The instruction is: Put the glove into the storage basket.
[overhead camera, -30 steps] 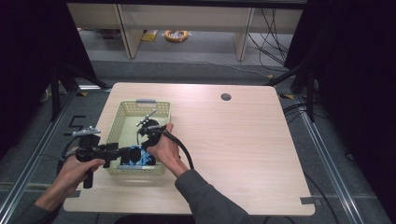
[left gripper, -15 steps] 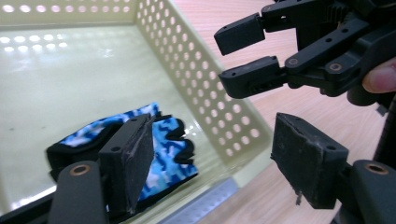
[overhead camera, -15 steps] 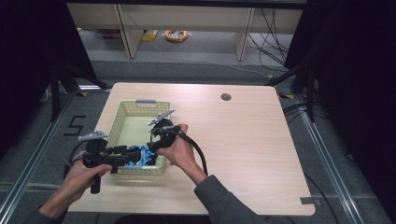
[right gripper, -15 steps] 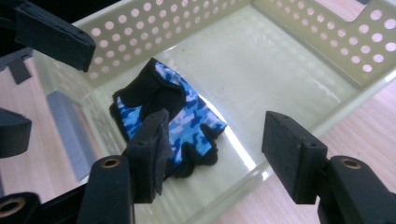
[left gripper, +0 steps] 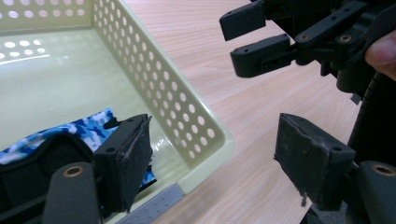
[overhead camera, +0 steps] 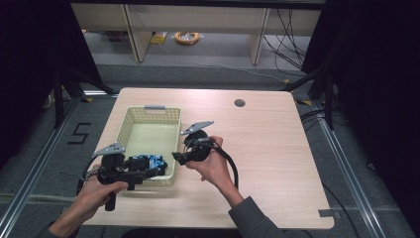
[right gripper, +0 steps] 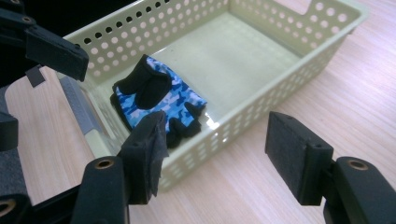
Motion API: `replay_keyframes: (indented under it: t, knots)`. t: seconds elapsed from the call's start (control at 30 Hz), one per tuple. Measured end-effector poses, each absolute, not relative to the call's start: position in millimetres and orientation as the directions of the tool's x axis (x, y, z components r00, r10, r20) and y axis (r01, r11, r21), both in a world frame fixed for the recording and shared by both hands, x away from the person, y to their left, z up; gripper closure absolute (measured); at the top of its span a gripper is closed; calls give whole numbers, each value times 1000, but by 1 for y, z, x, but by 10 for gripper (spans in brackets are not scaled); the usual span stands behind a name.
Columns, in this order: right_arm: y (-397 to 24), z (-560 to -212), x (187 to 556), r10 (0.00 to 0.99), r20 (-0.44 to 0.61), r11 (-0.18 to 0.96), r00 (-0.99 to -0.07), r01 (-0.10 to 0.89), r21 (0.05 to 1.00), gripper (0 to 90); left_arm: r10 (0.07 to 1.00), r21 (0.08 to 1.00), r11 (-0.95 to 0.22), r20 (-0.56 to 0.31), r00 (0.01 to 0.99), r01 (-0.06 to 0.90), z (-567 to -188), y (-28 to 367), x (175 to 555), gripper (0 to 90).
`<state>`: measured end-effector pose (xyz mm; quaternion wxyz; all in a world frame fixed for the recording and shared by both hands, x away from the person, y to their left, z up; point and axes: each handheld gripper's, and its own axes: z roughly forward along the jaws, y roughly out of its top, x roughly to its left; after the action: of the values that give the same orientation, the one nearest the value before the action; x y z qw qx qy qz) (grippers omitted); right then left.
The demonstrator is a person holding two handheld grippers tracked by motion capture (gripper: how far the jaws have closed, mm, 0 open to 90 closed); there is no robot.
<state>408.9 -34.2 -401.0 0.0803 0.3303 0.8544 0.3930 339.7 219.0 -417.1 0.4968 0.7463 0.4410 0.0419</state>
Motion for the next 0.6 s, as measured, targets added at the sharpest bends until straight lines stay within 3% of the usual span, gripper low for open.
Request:
replay_keyframes:
  t: [0.6]
  knots:
    - [-98, -404, 386, 633, 195, 347, -749, 500, 794, 381, 677, 804, -158, -335, 656, 573, -425, 192, 329, 271]
